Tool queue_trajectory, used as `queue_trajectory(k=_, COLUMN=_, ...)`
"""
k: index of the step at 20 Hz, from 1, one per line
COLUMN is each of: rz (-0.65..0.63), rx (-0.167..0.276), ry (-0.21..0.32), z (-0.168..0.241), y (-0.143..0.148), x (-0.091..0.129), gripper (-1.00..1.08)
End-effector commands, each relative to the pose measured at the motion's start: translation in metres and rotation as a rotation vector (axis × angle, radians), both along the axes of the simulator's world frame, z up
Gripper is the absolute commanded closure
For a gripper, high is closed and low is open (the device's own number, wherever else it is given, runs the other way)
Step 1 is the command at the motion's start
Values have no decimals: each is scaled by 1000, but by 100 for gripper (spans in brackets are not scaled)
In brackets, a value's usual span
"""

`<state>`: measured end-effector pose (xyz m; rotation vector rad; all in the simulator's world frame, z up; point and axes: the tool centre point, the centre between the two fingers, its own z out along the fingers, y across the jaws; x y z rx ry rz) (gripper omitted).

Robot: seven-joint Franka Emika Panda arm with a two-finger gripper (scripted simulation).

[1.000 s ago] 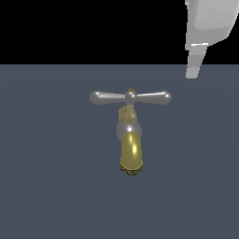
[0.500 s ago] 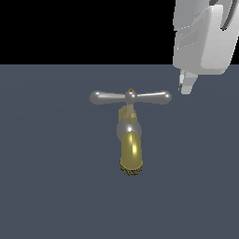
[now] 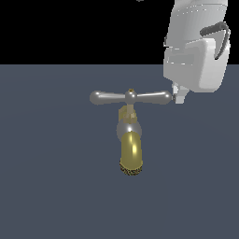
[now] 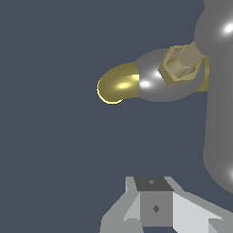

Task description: Turn on the faucet by rotating a designated handle.

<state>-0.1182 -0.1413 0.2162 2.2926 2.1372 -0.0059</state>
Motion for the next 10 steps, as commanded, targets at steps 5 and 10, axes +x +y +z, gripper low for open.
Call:
queue_trajectory(k=5, rz=69, rx=4, ry=1, z=-12, y=1, x=11, gripper=108)
queue_trajectory(k=10, rz=97, rx=6, ry=2, z=-17, y=2, x=15, gripper=108)
